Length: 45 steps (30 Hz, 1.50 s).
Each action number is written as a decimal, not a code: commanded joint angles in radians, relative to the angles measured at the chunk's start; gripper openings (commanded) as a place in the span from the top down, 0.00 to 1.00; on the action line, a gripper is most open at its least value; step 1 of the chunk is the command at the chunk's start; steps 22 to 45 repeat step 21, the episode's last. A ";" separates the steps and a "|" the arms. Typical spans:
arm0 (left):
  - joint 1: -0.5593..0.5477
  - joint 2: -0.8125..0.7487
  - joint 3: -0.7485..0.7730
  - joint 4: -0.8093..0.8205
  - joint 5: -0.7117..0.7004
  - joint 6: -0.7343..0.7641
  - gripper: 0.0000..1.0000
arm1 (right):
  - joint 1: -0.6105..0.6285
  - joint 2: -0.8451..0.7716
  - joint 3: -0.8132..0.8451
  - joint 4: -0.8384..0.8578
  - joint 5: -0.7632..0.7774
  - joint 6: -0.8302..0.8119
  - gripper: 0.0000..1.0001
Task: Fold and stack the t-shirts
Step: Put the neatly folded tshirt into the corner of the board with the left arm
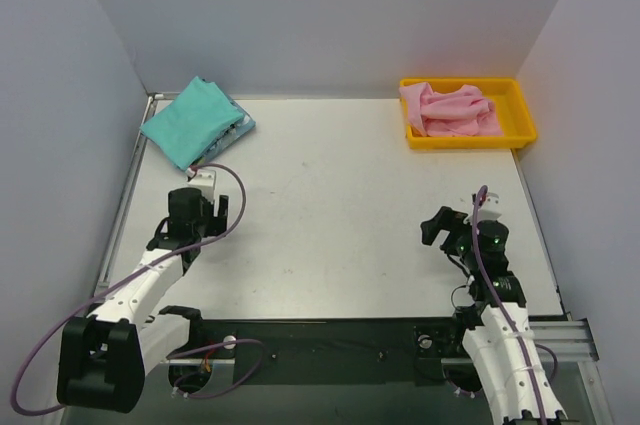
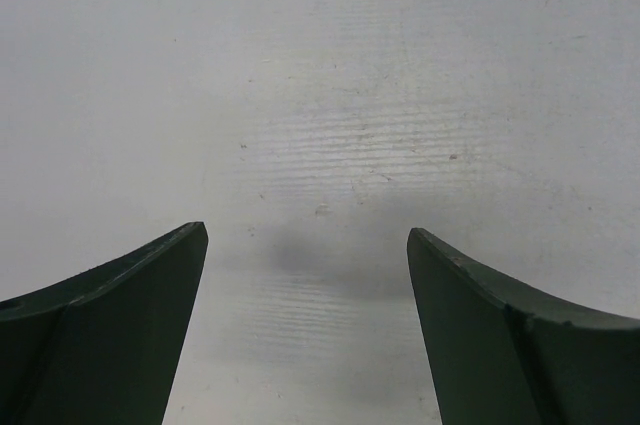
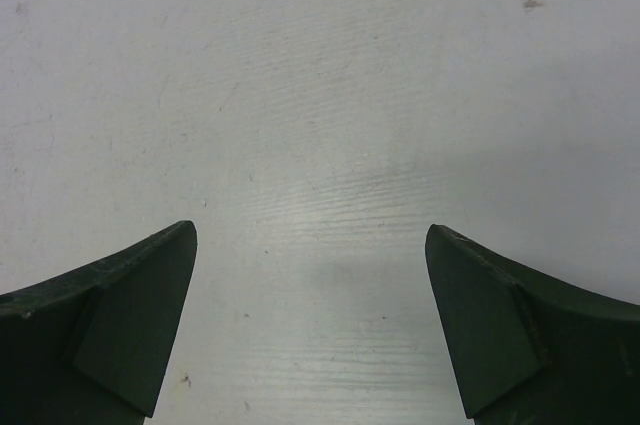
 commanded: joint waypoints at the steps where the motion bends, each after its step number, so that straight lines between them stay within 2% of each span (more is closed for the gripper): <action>1: 0.007 -0.005 -0.013 0.087 -0.051 -0.028 0.08 | -0.006 -0.060 -0.029 0.073 0.050 0.019 0.08; 16: 0.013 0.000 -0.010 0.087 -0.077 -0.057 0.08 | -0.005 -0.066 -0.035 0.077 0.056 0.022 0.08; 21: 0.019 0.027 0.019 0.083 -0.158 -0.074 0.05 | -0.006 -0.068 -0.035 0.075 0.059 0.022 0.08; 45: 0.019 0.027 0.019 0.083 -0.158 -0.074 0.05 | -0.006 -0.068 -0.035 0.075 0.059 0.022 0.08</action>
